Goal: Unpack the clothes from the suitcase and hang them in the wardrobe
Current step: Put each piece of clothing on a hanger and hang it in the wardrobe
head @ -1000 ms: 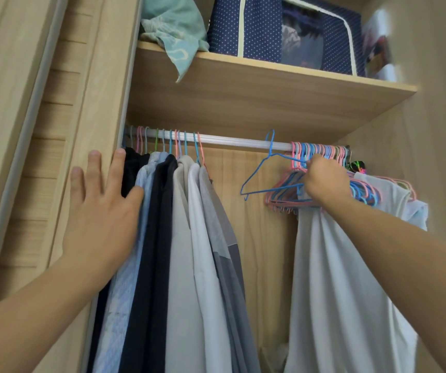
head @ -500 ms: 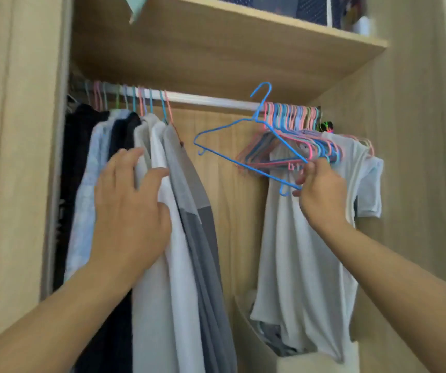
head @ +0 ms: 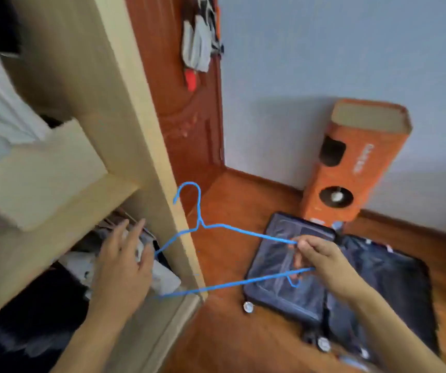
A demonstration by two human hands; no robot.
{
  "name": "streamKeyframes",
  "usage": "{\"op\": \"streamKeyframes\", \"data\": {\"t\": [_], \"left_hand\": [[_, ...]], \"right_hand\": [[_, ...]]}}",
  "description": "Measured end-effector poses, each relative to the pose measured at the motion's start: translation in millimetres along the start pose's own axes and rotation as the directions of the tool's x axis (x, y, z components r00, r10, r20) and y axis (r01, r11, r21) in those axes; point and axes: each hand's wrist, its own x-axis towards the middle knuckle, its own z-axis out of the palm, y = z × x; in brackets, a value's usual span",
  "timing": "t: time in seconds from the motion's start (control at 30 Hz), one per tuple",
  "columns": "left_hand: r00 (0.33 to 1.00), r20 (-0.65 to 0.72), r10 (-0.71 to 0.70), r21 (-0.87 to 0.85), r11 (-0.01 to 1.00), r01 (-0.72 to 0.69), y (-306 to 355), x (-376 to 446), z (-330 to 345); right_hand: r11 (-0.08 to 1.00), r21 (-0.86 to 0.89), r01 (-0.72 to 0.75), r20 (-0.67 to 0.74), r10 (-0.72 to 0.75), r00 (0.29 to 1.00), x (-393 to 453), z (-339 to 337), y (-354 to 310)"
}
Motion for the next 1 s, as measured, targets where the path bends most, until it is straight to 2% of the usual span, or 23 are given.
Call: {"op": "streamKeyframes", "data": {"t": [0.03, 0.07, 0.1, 0.17, 0.23, 0.27, 0.3, 0.37, 0.43, 0.53, 0.63, 0.7, 0.77, 0.83, 0.93, 0.97, 1.0], "left_hand": [[0.978, 0.199, -0.055, -0.025, 0.998, 0.061, 16.3, -7.1, 36.2], [0.919, 0.382, -0.095, -0.047, 0.991, 0.122, 28.3, -16.7, 74.5], [0.847, 0.522, -0.104, -0.060, 0.986, 0.157, 42.7, -27.2, 108.5], [0.688, 0.717, -0.109, -0.058, 0.975, 0.216, 71.9, -47.5, 169.4], [0.525, 0.847, -0.087, -0.098, 0.945, 0.313, 103.9, -65.1, 215.6], [0.464, 0.882, -0.078, -0.112, 0.923, 0.368, 122.5, -70.0, 232.1], [0.413, 0.908, -0.072, -0.114, 0.906, 0.407, 138.5, -72.2, 245.0], [0.355, 0.932, -0.069, -0.115, 0.874, 0.472, 165.8, -71.0, 265.2], [0.322, 0.942, -0.092, -0.119, 0.807, 0.579, 180.8, -64.5, 280.6], [0.376, 0.896, -0.238, -0.150, 0.635, 0.758, 185.7, -41.0, 295.0], [0.438, 0.806, -0.399, -0.245, 0.448, 0.860, 173.0, -12.2, 305.4], [0.456, 0.786, -0.417, -0.323, 0.352, 0.879, 160.7, 3.9, 318.2], [0.436, 0.797, -0.418, -0.359, 0.253, 0.899, 145.3, 17.5, 338.1], [0.383, 0.821, -0.424, -0.334, 0.189, 0.924, 122.7, 30.7, 366.9], [0.282, 0.854, -0.438, -0.241, 0.147, 0.959, 79.7, 51.1, 429.5], [0.268, 0.858, -0.437, -0.226, 0.147, 0.963, 65.4, 57.5, 454.4], [0.281, 0.855, -0.436, -0.228, 0.171, 0.958, 51.0, 65.1, 482.3]], "right_hand": [[0.995, 0.016, -0.097, -0.028, 0.098, 0.995, -14.1, -38.7, 25.2], [0.980, 0.037, -0.195, -0.064, 0.197, 0.978, -28.0, -78.0, 47.2], [0.958, 0.052, -0.281, -0.098, 0.285, 0.953, -41.3, -116.2, 65.3], [0.908, 0.069, -0.414, -0.168, 0.420, 0.892, -62.3, -186.8, 96.3], [0.852, 0.085, -0.516, -0.219, 0.522, 0.824, -77.1, -243.8, 122.6], [0.822, 0.110, -0.558, -0.239, 0.567, 0.788, -82.9, -265.3, 133.6], [0.795, 0.143, -0.590, -0.260, 0.605, 0.753, -87.2, -282.0, 143.5], [0.744, 0.227, -0.629, -0.343, 0.665, 0.663, -89.4, -304.7, 162.1], [0.707, 0.331, -0.625, -0.426, 0.703, 0.570, -81.1, -316.3, 179.9], [0.648, 0.394, -0.652, -0.485, 0.749, 0.451, -59.3, -325.0, 204.4], [0.569, 0.427, -0.702, -0.448, 0.808, 0.383, -36.7, -316.8, 219.6], [0.535, 0.414, -0.737, -0.417, 0.831, 0.369, -19.5, -301.4, 224.5], [0.512, 0.405, -0.757, -0.376, 0.848, 0.373, -1.8, -283.1, 231.2], [0.481, 0.405, -0.778, -0.364, 0.865, 0.345, 15.4, -263.4, 246.5], [0.396, 0.365, -0.842, -0.381, 0.889, 0.253, 40.3, -228.5, 294.0], [0.362, 0.342, -0.867, -0.385, 0.896, 0.222, 49.3, -214.7, 316.9], [0.328, 0.301, -0.896, -0.385, 0.901, 0.200, 59.9, -200.9, 344.3]]}}
